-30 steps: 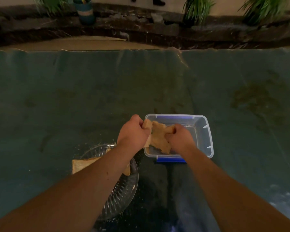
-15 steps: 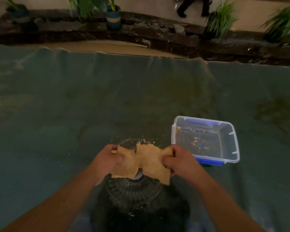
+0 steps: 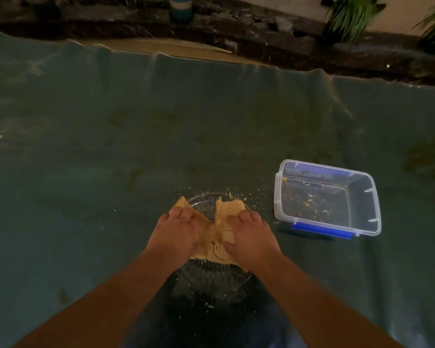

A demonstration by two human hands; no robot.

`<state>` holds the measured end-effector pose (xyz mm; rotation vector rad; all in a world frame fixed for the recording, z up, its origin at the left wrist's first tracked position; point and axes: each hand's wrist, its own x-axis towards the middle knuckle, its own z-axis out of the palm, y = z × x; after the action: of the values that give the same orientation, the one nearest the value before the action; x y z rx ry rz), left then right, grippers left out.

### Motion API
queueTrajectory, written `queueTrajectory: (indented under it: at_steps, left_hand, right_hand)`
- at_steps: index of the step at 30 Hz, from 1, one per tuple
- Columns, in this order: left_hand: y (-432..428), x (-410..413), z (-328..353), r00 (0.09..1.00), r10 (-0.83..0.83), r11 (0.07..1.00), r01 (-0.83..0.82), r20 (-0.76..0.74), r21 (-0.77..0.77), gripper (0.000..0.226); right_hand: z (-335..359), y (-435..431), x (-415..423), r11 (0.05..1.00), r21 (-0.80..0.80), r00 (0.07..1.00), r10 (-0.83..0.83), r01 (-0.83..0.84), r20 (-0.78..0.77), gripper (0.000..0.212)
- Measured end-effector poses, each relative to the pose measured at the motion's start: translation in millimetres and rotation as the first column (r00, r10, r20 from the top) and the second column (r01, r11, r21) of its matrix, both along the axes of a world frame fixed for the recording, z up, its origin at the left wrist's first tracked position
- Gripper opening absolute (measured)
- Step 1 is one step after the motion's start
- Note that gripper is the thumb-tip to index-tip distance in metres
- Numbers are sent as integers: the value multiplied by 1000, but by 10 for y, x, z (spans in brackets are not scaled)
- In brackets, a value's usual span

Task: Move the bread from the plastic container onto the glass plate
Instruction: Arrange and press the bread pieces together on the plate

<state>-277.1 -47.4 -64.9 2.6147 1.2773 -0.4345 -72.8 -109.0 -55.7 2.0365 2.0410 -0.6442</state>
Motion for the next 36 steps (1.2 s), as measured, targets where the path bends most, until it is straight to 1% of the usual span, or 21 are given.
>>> queueTrajectory:
  at_steps: [3, 5, 6, 7, 8, 9, 10, 11, 12, 14, 16, 17, 19, 21, 22, 24, 27, 29, 33, 35, 36]
  left_hand:
    - [24, 19, -33, 999, -23, 999, 24, -34, 32, 65]
    - [63, 31, -43, 999, -30, 998, 30, 10, 63, 55]
    - [88, 31, -50, 998, -16, 999, 13, 61, 48, 46]
    - [109, 21, -59, 990, 35, 999, -34, 135, -9, 38]
    - [132, 4, -59, 970, 126, 988, -104, 207, -111, 34]
    - [150, -19, -54, 939, 237, 955, -178, 249, -237, 33]
    - [163, -49, -53, 910, 326, 910, -229, 255, -344, 34]
    - [169, -83, -56, 901, 363, 878, -245, 237, -412, 33]
    - [163, -115, -63, 913, 358, 860, -240, 197, -451, 31]
    - [102, -159, -104, 955, 277, 860, -196, 109, -471, 25]
    - [16, -175, -110, 986, 158, 903, -124, 52, -411, 24]
    - [-27, -181, -102, 996, 78, 941, -63, 32, -333, 27]
    - [-89, -194, -89, 994, -101, 988, 104, 33, -117, 38]
    - [-122, -201, -73, 974, -210, 977, 206, 83, 56, 45]
    - [-130, -198, -80, 967, -227, 972, 217, 116, 95, 48]
    - [-134, -187, -123, 970, -212, 977, 206, 118, 61, 56]
    - [-141, -125, -203, 992, -87, 993, 93, 93, -68, 67]
    - [-161, -45, -234, 996, -15, 995, 23, 85, -93, 71]
    - [-207, 128, -219, 990, 90, 994, -82, 110, -73, 72]
    - [-202, 131, -174, 979, 79, 997, -78, 188, -14, 63]
    - [-198, 96, -161, 972, 44, 998, -53, 231, 32, 57]
  right_hand:
    - [-45, 88, -18, 999, -30, 999, 34, -33, 42, 55]
    - [-59, 129, -5, 999, 0, 999, 41, -41, 8, 43]
    - [-63, 146, 6, 999, 1, 998, 44, -44, -33, 33]
    - [-63, 160, 23, 999, -12, 996, 39, -40, -82, 25]
    - [-61, 170, 44, 999, -42, 991, 27, -33, -131, 20]
    - [-54, 179, 67, 996, -85, 984, 8, -24, -178, 20]
    - [-48, 179, 96, 991, -131, 975, -9, -20, -221, 22]
    - [-47, 174, 122, 985, -171, 966, -15, -30, -258, 26]
    - [-53, 162, 138, 976, -210, 958, -11, -51, -285, 29]
    - [-72, 109, 129, 955, -281, 954, 2, -90, -300, 30]
    - [-93, 17, 83, 949, -291, 970, 49, -120, -240, 23]
    - [-93, -34, 60, 959, -240, 978, 110, -152, -180, 20]
    - [-91, -130, 33, 975, -73, 975, 203, -209, -85, 27]
    - [-79, -186, 32, 980, 71, 977, 194, -188, -84, 38]
    - [-77, -199, 31, 980, 115, 980, 172, -160, -103, 42]
    - [-99, -204, 35, 983, 107, 980, 160, -148, -118, 45]
    - [-175, -181, 63, 988, 20, 986, 153, -152, -71, 50]
    - [-197, -140, 75, 995, 21, 994, 98, -97, -39, 53]
    - [-177, -91, 19, 998, 32, 998, 58, -59, 5, 51]
    - [-136, -117, 4, 995, 83, 998, 53, -51, -23, 47]
    - [-115, -146, 4, 990, 133, 998, 56, -50, -40, 43]
